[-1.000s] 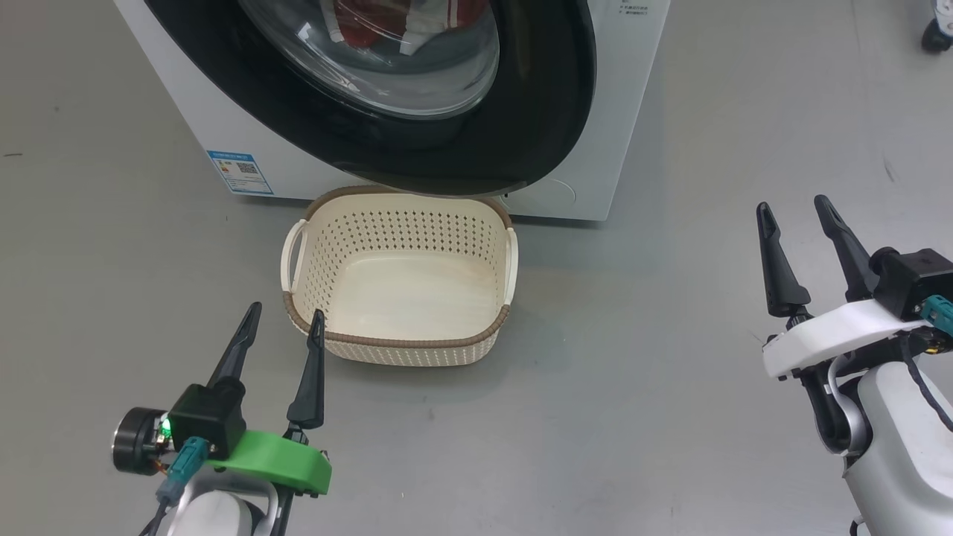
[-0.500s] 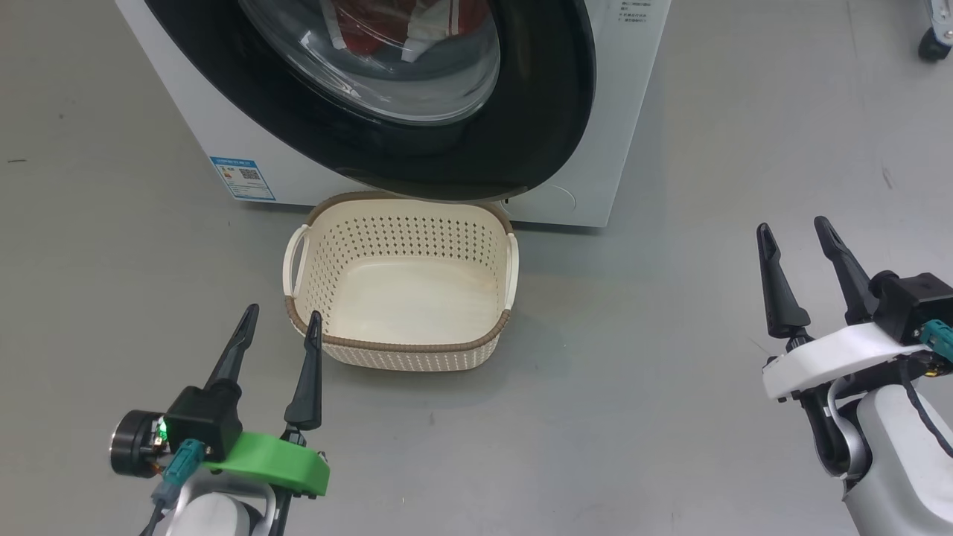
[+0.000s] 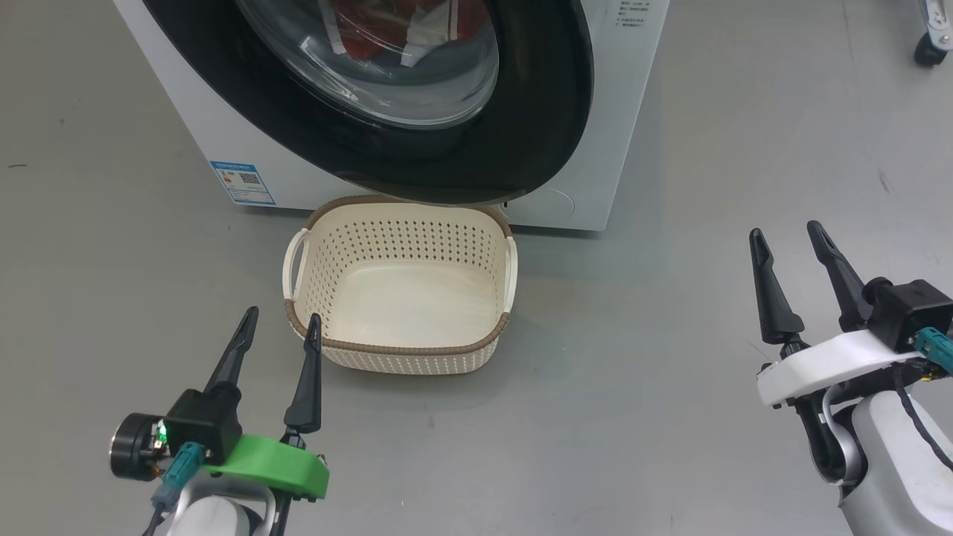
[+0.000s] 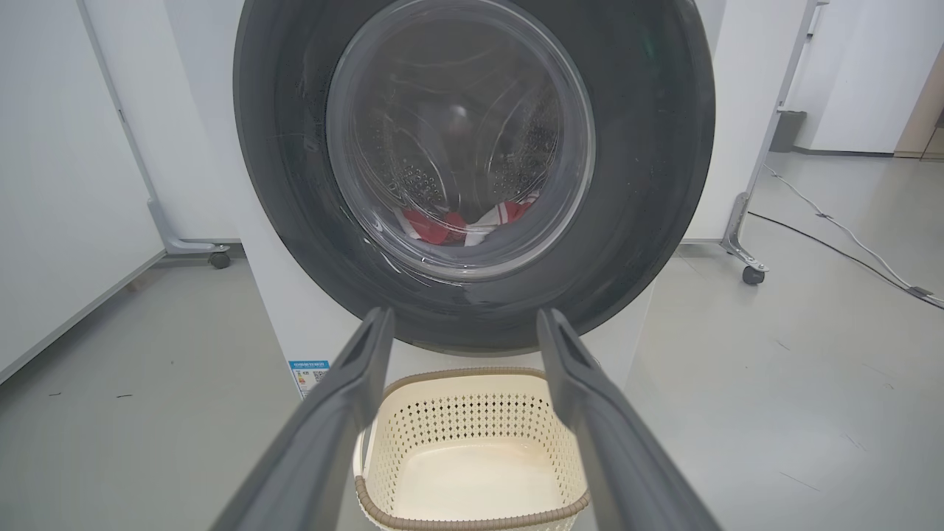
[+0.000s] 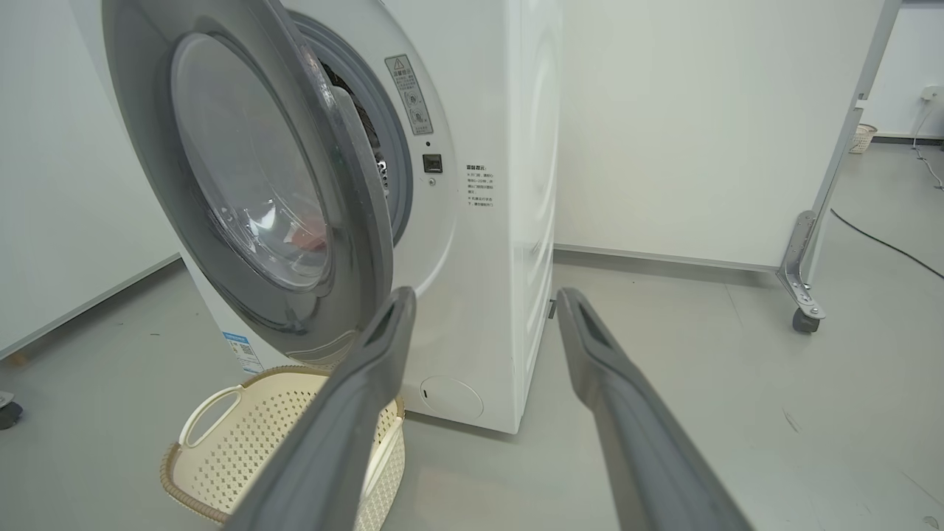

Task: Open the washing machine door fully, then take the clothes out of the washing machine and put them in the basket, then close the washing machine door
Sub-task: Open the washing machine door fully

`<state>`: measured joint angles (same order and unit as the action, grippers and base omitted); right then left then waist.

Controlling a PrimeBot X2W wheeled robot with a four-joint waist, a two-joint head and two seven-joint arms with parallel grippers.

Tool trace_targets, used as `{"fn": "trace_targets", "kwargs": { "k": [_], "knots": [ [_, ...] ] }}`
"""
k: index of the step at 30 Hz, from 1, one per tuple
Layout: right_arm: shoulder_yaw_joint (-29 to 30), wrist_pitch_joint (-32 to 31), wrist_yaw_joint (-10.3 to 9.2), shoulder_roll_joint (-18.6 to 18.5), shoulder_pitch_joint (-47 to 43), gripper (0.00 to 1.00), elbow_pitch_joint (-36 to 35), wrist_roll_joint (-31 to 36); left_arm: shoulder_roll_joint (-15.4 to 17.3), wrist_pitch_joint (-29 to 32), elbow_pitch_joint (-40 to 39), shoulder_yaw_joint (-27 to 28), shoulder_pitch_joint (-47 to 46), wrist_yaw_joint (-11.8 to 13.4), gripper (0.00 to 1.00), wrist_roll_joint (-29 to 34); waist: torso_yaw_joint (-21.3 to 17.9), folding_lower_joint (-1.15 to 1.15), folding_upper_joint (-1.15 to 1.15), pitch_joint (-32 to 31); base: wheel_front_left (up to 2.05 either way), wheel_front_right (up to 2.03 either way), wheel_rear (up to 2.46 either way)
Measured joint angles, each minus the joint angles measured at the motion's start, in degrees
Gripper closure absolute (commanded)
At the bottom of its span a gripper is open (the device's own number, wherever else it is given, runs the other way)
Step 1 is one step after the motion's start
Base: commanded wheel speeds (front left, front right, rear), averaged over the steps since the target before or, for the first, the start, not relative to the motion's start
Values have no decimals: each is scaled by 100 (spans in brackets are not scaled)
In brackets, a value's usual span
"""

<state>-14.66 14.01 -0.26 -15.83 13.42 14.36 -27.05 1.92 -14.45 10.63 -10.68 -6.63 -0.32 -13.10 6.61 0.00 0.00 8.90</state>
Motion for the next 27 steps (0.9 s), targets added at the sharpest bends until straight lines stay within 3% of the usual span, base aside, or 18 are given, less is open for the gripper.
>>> {"fn": "trace_targets", "kwargs": {
  "k": [13,14,15,16,19,27],
  "knots": [
    [36,1,2,-11,-24,3,-88,44,0,0,2,-57,76,-30,0,0,26,0,0,-18,0,0,0],
    [38,1,10,-15,-24,57,-96,44,0,0,2,-65,77,-30,0,0,31,0,0,-20,0,0,0],
    [38,1,11,-21,-24,86,-99,44,0,0,2,-70,77,-31,0,0,36,0,0,-22,0,0,0],
    [38,1,13,-22,-25,100,-103,43,0,0,2,-76,78,-31,0,0,42,0,0,-23,0,0,0],
    [44,2,35,-23,-25,100,-108,26,0,0,2,-98,79,-34,0,0,59,0,0,-18,0,0,0],
    [259,-240,330,-42,126,100,-120,-539,2,0,1,-249,80,-57,0,0,143,0,0,65,0,0,0]
  ]
}}
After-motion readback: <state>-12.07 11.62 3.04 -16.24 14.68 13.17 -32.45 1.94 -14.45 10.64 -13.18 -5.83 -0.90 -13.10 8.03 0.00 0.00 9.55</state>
